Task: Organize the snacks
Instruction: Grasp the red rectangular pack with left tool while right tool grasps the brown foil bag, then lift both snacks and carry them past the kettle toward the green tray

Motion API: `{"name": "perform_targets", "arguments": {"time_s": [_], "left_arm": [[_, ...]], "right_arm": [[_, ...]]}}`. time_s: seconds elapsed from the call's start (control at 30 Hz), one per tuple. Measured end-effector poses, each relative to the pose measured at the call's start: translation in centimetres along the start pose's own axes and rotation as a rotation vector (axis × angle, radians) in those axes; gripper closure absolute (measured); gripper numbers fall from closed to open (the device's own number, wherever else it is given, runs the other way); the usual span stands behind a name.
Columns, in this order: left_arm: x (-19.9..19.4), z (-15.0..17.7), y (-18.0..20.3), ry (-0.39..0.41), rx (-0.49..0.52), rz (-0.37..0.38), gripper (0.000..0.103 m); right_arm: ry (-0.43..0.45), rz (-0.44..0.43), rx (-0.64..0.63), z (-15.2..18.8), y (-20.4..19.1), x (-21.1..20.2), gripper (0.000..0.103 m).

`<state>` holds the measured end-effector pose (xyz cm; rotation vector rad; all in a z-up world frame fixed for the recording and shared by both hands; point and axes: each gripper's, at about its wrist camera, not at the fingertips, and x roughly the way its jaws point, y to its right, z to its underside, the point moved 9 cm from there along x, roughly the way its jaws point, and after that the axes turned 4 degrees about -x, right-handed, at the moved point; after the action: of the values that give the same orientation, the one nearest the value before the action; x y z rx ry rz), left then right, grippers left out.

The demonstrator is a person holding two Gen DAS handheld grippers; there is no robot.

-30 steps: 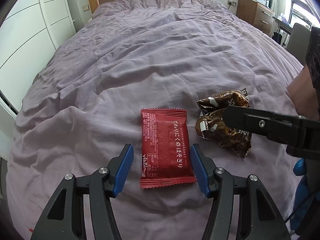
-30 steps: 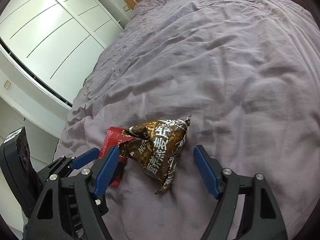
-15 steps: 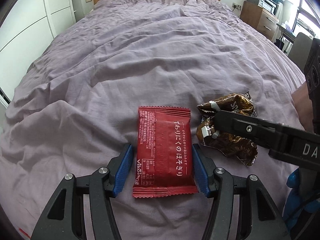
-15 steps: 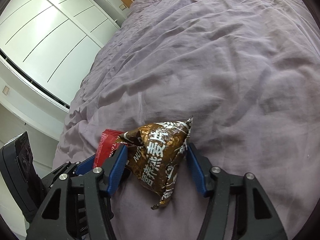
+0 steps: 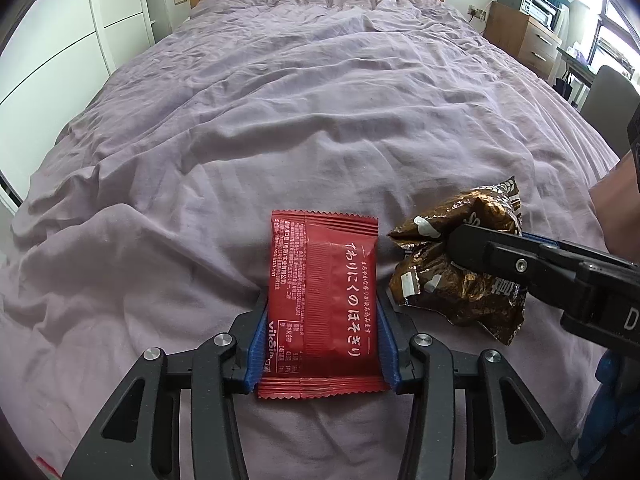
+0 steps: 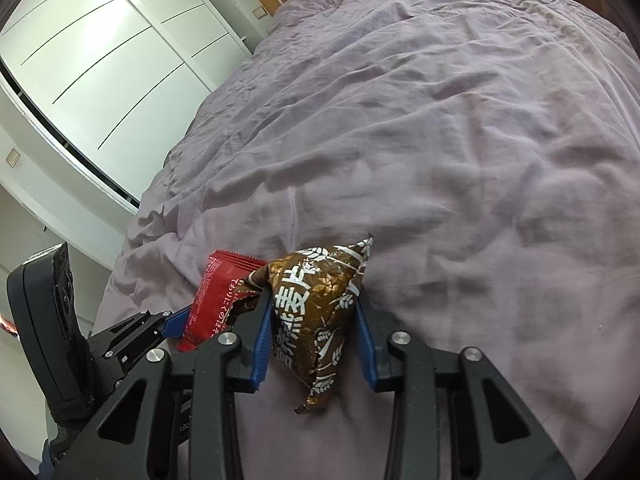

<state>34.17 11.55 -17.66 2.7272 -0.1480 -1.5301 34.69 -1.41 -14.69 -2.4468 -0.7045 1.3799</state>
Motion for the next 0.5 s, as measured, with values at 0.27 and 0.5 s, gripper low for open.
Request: {"name": "perform_targets", "arguments": {"time_s": [0.27,0.5], "left_arm": [[0.6,0.5,0.1,-0.013,0.010,-0.025,0.062],[0.1,0.4,0.1,0.009,-0.003,-0.023,0.064]], "right_arm": [[-0.043,-0.009,0.008,0.4,-0.3,1.5,0.000],[-0.030,0.004,-0.028,0.1,-0.9,0.9,0.000]]}}
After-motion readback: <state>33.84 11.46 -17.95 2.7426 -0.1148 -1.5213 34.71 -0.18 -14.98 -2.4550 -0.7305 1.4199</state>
